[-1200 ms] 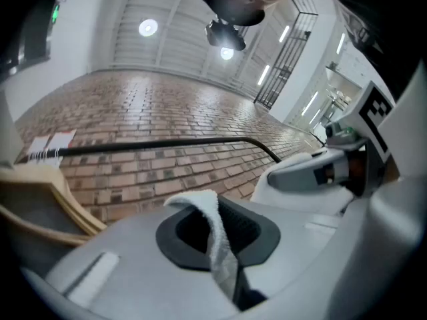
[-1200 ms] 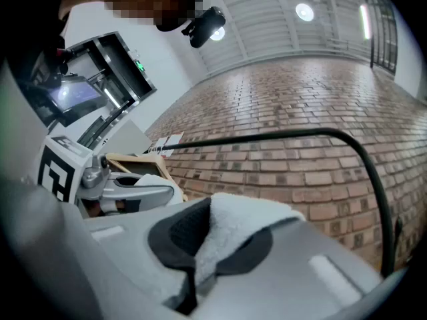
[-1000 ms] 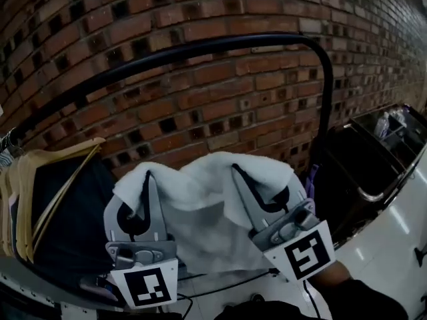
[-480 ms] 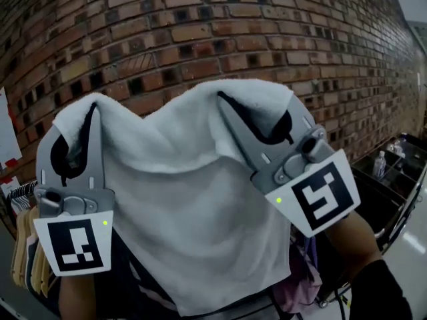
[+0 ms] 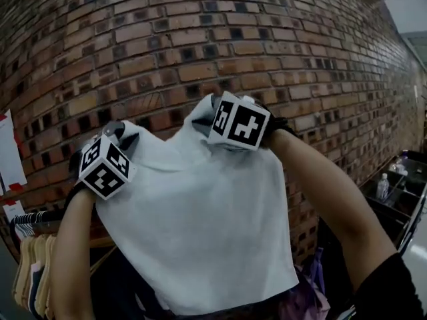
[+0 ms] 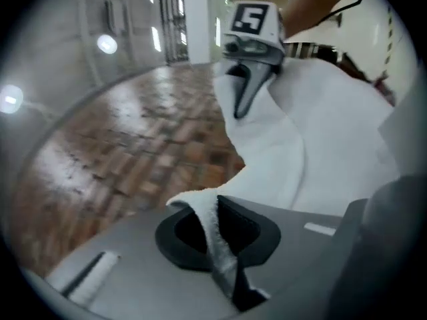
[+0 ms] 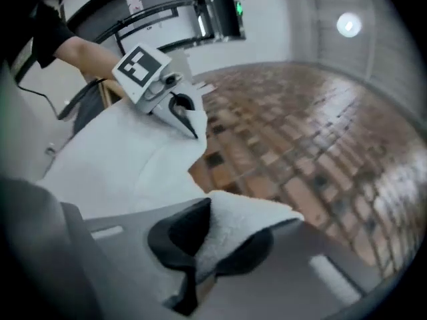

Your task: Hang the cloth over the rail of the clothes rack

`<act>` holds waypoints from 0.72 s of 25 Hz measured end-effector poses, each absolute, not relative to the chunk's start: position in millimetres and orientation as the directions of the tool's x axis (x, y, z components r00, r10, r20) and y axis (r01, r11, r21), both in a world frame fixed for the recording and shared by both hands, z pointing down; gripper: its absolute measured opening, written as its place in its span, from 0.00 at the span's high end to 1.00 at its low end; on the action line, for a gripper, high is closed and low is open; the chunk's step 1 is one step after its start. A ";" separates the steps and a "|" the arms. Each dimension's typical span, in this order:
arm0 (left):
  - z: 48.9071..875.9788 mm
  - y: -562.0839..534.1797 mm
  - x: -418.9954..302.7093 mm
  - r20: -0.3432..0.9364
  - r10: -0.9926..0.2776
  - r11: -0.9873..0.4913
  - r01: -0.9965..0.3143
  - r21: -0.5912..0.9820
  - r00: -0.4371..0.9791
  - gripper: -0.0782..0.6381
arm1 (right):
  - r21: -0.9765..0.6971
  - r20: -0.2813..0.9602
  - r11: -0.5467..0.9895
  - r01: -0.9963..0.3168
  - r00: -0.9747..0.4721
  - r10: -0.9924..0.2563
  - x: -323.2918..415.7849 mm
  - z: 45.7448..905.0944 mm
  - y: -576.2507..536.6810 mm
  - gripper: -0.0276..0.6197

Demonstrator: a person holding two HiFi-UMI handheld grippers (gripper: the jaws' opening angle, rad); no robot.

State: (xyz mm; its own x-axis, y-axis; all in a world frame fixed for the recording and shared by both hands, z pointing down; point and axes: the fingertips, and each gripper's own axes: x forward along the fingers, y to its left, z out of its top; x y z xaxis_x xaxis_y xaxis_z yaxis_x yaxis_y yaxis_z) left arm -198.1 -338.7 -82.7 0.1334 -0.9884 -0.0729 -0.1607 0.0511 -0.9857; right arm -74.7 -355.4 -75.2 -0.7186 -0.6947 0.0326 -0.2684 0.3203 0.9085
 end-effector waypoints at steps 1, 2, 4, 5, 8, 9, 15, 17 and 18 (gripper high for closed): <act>-46.2 -358.9 -203.0 0.113 -0.987 -0.128 -0.125 -0.984 0.118 0.87 | 0.898 0.179 0.403 -0.174 -0.694 -0.698 -82.0 -45.3 -371.3 0.94; -13.2 -371.8 -206.9 0.273 -0.955 -0.286 -0.119 -0.951 0.112 0.87 | 0.877 0.293 0.470 -0.098 -0.665 -0.687 -87.5 -18.9 -382.2 0.94; 30.6 -381.5 -210.2 0.484 -0.862 -0.505 -0.178 -0.845 0.149 0.87 | 0.828 0.430 0.561 -0.010 -0.630 -0.647 -95.5 14.3 -393.8 0.94; 43.1 -381.9 -211.2 0.546 -0.821 -0.571 -0.205 -0.795 0.169 0.87 | 0.806 0.466 0.592 0.008 -0.626 -0.626 -98.1 21.5 -396.1 0.94; 75.0 -376.9 -219.6 0.700 -0.695 -0.715 -0.259 -0.650 0.164 0.86 | 0.727 0.551 0.686 0.028 -0.620 -0.559 -98.8 35.2 -397.4 0.93; 85.1 -373.9 -223.4 0.742 -0.651 -0.749 -0.294 -0.593 0.162 0.86 | 0.696 0.575 0.717 0.029 -0.620 -0.533 -98.0 39.5 -396.9 0.90; 110.9 -365.1 -239.7 0.833 -0.516 -0.794 -0.475 -0.379 0.198 0.63 | 0.483 0.662 0.875 0.026 -0.665 -0.346 -101.0 55.5 -385.8 0.75; 117.4 -362.6 -244.8 0.853 -0.488 -0.796 -0.497 -0.346 0.188 0.62 | 0.413 0.666 0.911 0.024 -0.690 -0.283 -101.8 57.1 -380.7 0.74; 119.4 -361.2 -246.4 0.858 -0.479 -0.794 -0.509 -0.333 0.186 0.62 | 0.397 0.666 0.918 0.021 -0.694 -0.272 -101.2 57.4 -380.4 0.74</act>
State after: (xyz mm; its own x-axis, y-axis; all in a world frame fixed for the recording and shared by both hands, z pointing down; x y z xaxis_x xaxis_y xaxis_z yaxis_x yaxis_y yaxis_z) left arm -246.4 -361.2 119.4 0.1859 -0.4789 0.8580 -0.5094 -0.7937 -0.3326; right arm -101.2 -380.4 57.4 -0.6943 -0.2720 0.6663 0.0214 0.9176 0.3970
